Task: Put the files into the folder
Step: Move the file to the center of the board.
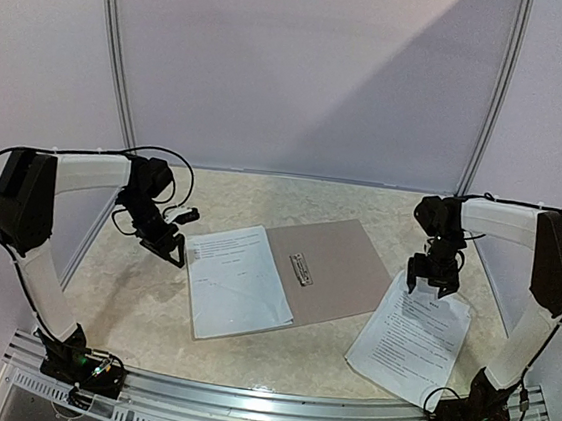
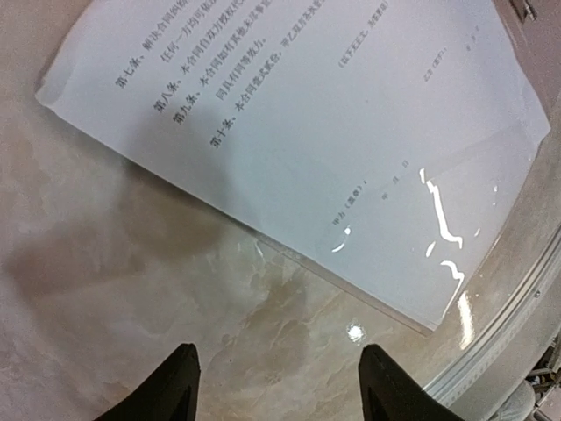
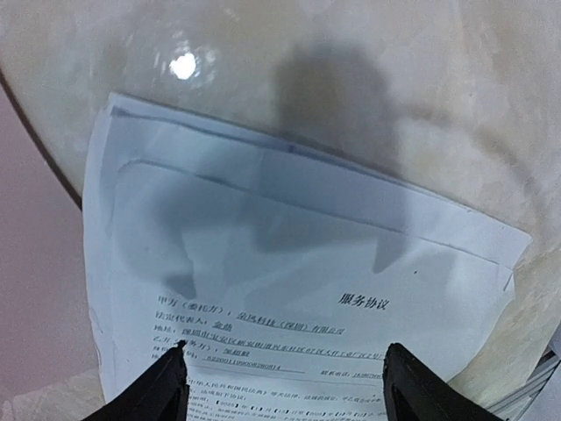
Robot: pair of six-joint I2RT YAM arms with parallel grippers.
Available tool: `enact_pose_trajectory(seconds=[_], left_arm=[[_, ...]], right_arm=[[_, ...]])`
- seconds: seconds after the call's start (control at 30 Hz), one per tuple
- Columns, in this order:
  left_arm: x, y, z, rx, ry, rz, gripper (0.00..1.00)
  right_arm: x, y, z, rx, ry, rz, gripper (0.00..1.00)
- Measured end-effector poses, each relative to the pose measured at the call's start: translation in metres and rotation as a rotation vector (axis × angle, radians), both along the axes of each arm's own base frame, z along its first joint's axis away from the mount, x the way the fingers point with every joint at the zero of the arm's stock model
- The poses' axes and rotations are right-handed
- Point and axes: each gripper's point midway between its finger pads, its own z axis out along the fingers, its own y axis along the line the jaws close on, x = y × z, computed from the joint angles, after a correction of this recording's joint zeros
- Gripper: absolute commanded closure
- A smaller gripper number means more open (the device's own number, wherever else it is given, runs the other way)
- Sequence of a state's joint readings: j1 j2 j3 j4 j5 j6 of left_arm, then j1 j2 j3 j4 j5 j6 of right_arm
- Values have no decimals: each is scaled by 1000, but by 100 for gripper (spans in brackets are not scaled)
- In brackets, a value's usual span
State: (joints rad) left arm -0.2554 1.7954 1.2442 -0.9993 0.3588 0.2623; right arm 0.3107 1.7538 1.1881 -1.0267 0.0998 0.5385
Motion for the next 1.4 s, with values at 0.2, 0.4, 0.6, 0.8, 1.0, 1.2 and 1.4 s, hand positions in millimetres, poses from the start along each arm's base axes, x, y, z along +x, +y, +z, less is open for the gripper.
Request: enact_pose_trajectory(seconds=[0.2, 0.4, 0.6, 0.8, 1.0, 1.2, 1.4], left_arm=[[0, 2, 1, 16, -13, -1, 35], [-1, 1, 0, 17, -11, -5, 35], [-1, 1, 0, 20, -12, -5, 35], [-1, 2, 0, 25, -13, -4, 35], [-1, 2, 0, 24, -13, -4, 35], [1, 0, 1, 15, -18, -5, 35], [1, -2, 1, 3, -20, -8, 35]], right_arm=[[1, -20, -9, -19, -26, -47, 19], [-9, -9, -37, 75, 13, -76, 28], [7, 17, -38, 105, 10, -50, 27], [35, 47, -37, 133, 0, -4, 28], [51, 54, -33, 143, -24, 31, 27], [34, 9, -15, 106, -84, -51, 25], [12, -55, -2, 87, -145, -251, 20]])
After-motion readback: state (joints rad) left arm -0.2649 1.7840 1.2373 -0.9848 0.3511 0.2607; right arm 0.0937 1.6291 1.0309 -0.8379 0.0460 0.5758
